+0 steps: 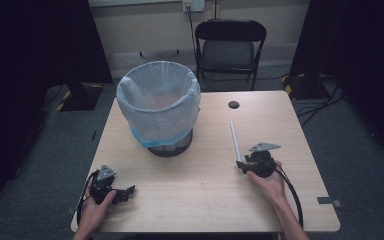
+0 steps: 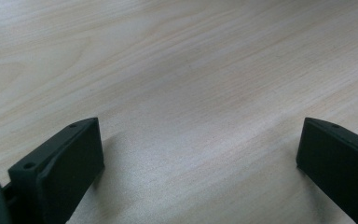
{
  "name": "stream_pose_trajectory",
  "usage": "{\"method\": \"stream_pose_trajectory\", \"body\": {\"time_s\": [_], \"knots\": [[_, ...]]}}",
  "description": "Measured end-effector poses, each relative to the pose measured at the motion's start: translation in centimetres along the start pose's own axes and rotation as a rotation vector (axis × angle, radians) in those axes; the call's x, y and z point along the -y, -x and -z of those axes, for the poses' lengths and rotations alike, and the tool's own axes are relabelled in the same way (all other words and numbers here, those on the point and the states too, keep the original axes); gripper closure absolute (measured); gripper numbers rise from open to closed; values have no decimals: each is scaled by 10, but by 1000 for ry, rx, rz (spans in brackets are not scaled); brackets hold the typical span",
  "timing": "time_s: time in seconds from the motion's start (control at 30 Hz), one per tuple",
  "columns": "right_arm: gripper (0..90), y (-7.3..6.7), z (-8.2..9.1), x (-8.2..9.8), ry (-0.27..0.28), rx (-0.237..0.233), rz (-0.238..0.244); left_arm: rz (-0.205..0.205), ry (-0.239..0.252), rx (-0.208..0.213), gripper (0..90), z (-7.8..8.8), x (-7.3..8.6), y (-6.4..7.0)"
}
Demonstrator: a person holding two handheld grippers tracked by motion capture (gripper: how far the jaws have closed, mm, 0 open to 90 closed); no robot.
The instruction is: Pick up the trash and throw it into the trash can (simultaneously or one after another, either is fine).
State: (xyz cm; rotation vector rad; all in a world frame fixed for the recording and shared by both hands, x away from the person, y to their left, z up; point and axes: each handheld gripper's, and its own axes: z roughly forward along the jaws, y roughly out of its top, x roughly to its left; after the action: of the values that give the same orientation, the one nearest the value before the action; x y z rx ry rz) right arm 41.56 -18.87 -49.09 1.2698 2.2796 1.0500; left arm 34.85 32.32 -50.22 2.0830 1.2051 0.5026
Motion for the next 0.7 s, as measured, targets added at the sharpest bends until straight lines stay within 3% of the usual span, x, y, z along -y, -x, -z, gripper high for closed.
{"method": "stream_pose_trajectory", "body": {"time_s": [0.03, 0.27, 0.7], "knots": [[555, -4, -2, -1, -15, 27, 26, 0, 0, 1, 0, 0, 0, 0], [634, -12, -4, -4, -36, 52, 52, 0, 0, 1, 0, 0, 0, 0], [791, -9, -4, -6, -44, 76, -14, 0, 0, 0, 0, 0, 0, 0]]}}
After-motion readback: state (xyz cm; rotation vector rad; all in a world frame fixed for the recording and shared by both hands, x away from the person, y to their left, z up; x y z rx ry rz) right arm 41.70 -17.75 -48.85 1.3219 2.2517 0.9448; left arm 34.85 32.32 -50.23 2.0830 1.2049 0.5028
